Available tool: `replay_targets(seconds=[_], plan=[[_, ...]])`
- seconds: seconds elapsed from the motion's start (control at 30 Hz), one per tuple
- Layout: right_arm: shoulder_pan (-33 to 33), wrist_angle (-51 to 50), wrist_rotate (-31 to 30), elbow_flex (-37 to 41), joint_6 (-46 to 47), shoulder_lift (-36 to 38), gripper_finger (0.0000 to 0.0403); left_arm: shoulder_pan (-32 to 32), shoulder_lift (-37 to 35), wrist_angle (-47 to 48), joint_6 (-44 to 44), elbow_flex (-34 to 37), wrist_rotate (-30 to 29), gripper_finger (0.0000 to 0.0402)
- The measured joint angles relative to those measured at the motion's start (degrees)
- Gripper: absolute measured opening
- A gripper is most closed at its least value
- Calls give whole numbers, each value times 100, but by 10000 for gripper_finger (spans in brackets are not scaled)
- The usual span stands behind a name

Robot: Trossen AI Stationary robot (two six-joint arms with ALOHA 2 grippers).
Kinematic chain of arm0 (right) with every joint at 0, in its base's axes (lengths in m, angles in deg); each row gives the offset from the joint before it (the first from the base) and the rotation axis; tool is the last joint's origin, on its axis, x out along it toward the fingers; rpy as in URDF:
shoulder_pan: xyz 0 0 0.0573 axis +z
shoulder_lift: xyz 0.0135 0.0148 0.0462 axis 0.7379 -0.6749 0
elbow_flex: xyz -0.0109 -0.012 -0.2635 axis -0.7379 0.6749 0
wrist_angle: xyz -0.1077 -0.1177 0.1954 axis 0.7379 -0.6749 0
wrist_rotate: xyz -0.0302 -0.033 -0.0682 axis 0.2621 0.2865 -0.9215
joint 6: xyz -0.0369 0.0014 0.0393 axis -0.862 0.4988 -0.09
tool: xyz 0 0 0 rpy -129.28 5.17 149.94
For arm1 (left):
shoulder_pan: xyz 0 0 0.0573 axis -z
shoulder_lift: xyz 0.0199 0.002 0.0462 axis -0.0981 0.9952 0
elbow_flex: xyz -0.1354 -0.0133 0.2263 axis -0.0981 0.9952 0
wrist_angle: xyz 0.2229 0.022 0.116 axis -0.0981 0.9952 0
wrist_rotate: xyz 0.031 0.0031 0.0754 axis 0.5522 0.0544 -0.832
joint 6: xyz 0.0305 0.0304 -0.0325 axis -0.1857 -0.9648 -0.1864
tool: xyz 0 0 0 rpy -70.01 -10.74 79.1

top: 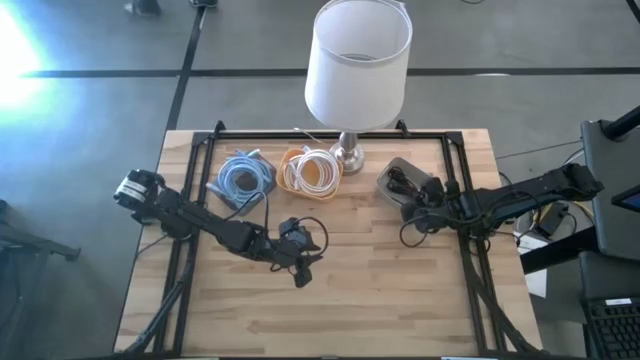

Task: Sort HDMI cables
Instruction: Put the black HDMI cable into the gray bin, then return to Home Position

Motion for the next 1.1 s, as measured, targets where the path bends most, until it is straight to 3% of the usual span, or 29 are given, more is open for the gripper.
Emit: replay_targets(seconds=[0.4,0.57,0.77,0.97,1.1], plan=[[0,211,2,-22,-289,-9,45,2,0,0,0,0,0,122],[0,310,18,-22,-212,-7,90,2,0,-2,0,0,0,122],[2,307,500,-23,-593,-9,141,0,0,-1,0,0,0,122],[2,291,164,-237,-1139,-4,152,2,0,0,0,0,0,122],[2,299,-576,-467,-1564,-4,150,2,0,-2,0,0,0,122]])
